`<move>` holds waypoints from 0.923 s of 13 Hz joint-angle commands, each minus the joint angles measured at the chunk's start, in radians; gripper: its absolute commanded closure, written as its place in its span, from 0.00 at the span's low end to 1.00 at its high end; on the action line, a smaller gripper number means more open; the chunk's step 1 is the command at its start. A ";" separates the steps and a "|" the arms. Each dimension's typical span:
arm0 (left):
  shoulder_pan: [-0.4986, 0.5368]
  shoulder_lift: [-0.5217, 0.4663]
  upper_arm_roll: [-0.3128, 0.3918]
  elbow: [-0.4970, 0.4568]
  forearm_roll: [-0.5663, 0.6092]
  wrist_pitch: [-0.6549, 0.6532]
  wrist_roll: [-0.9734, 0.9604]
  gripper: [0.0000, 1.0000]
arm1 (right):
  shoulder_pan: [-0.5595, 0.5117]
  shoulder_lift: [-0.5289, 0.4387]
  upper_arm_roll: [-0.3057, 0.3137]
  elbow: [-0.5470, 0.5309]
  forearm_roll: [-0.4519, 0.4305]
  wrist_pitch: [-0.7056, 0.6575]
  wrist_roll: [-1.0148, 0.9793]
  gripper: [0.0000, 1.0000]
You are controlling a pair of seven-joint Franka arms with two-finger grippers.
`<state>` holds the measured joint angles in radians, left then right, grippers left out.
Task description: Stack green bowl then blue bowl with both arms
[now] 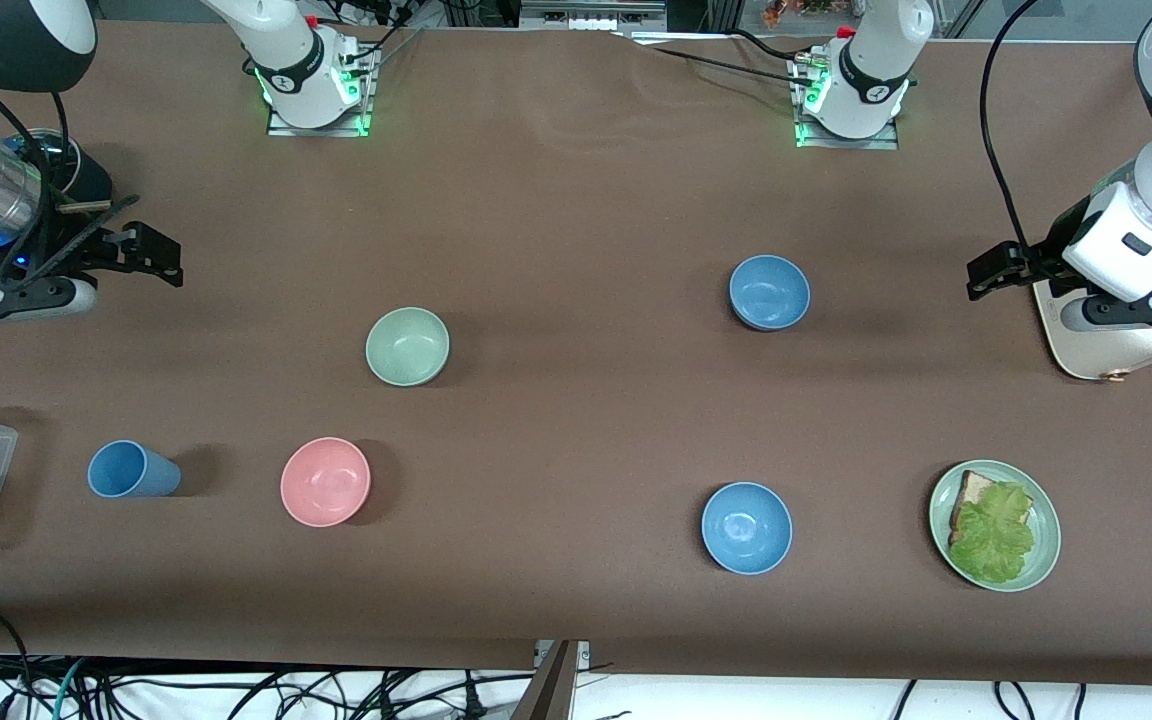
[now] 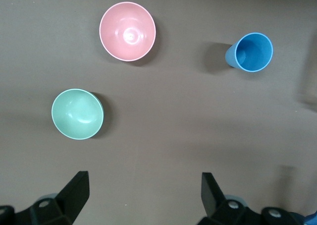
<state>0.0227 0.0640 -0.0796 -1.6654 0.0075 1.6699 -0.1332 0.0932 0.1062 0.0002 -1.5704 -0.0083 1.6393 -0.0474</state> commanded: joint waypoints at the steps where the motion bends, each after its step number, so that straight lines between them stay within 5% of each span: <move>1: 0.000 0.017 -0.002 0.036 0.006 -0.022 0.010 0.00 | -0.010 -0.030 0.015 -0.022 -0.018 0.005 0.008 0.00; 12: -0.007 0.030 -0.003 0.038 0.006 -0.022 0.010 0.00 | -0.010 -0.016 0.014 -0.002 -0.064 0.013 0.009 0.00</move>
<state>0.0182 0.0778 -0.0820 -1.6648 0.0075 1.6698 -0.1331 0.0931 0.1062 0.0002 -1.5697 -0.0550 1.6472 -0.0462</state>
